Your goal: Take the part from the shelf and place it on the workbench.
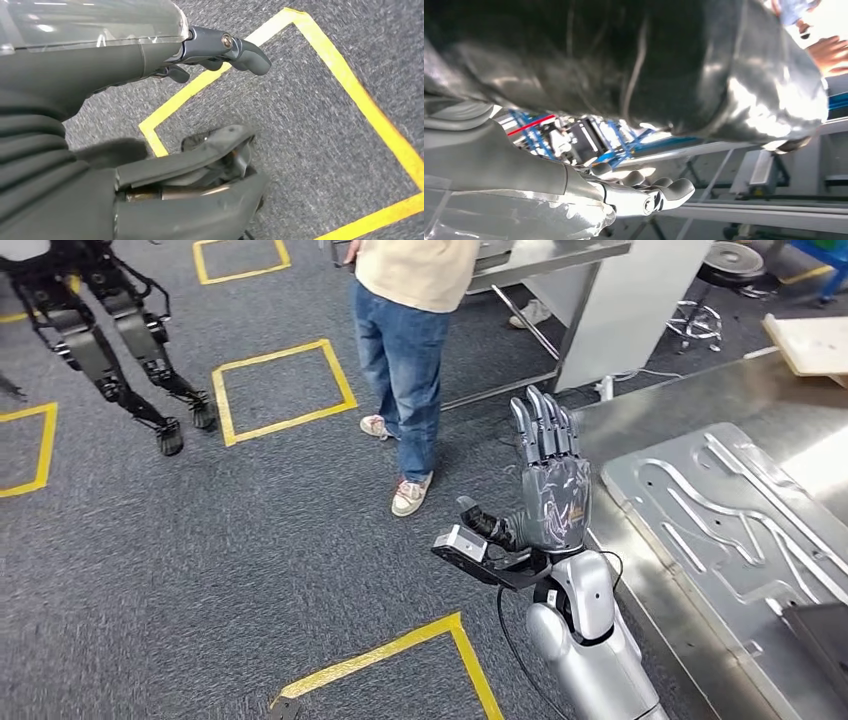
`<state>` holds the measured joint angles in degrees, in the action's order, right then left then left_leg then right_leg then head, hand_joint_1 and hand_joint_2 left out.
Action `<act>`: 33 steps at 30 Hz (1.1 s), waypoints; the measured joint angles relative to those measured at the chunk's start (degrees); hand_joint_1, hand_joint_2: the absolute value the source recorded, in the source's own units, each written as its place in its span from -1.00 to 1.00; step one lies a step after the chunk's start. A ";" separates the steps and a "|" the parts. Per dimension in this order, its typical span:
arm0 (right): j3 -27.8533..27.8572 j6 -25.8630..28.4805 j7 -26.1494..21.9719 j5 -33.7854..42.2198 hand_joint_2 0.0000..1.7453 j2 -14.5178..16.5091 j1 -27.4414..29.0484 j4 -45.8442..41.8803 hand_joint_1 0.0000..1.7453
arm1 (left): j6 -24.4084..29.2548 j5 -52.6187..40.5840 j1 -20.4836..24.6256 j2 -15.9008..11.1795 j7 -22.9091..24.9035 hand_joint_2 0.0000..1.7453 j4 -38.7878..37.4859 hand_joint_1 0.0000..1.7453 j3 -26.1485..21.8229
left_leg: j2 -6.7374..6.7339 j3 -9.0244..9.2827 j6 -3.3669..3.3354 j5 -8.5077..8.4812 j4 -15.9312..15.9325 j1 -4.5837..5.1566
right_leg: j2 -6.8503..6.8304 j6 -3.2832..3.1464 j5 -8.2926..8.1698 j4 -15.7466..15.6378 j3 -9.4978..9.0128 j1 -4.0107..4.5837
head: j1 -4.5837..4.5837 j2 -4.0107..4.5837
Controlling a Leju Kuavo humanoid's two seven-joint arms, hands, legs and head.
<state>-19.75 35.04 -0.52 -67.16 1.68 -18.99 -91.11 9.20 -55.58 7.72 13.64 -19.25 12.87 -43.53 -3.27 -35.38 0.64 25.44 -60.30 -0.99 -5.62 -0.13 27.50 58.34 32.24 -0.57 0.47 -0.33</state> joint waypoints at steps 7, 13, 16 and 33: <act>-0.17 0.07 -0.07 0.04 -1.00 0.06 -0.25 -0.02 -1.00 | 0.21 0.02 0.06 0.02 -0.15 0.00 0.00 -1.00 -0.01 | 2.93 0.71 -2.49 -0.61 2.19 0.02 | 2.29 1.88 4.20 5.63 1.86 -0.30 | -0.13 0.00; -0.20 0.09 -0.07 0.04 -1.00 -0.02 0.23 0.16 -1.00 | 0.22 -0.07 0.13 0.03 -0.17 -1.00 0.00 -1.00 0.00 | 7.38 0.66 -2.74 -0.69 1.96 0.07 | 6.46 1.49 3.12 11.00 5.72 -0.33 | -0.16 0.00; -0.20 0.15 -0.08 0.05 -1.00 -0.02 0.27 0.16 -1.00 | 0.22 -0.07 0.25 0.14 -0.18 -1.00 0.00 -1.00 0.02 | 9.44 0.31 -2.11 -0.73 1.72 0.13 | 10.21 0.86 -0.54 1.74 1.87 -0.47 | -0.14 0.00; -0.05 0.69 -0.11 0.27 -1.00 -0.15 1.09 -0.68 -1.00 | 0.54 -0.07 0.18 0.02 -0.56 -1.00 0.00 -1.00 -0.01 | -1.28 0.72 -1.50 0.16 1.66 1.37 | -0.96 0.38 0.63 0.19 -0.23 0.68 | -0.01 0.00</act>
<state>-19.80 35.73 -0.64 -66.89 1.53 -17.91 -91.79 9.74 -55.64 7.91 13.66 -19.81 12.87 -43.54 -4.55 -34.66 -0.85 25.59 -58.64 0.37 -6.58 0.25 28.13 58.53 32.00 0.10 0.46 -0.33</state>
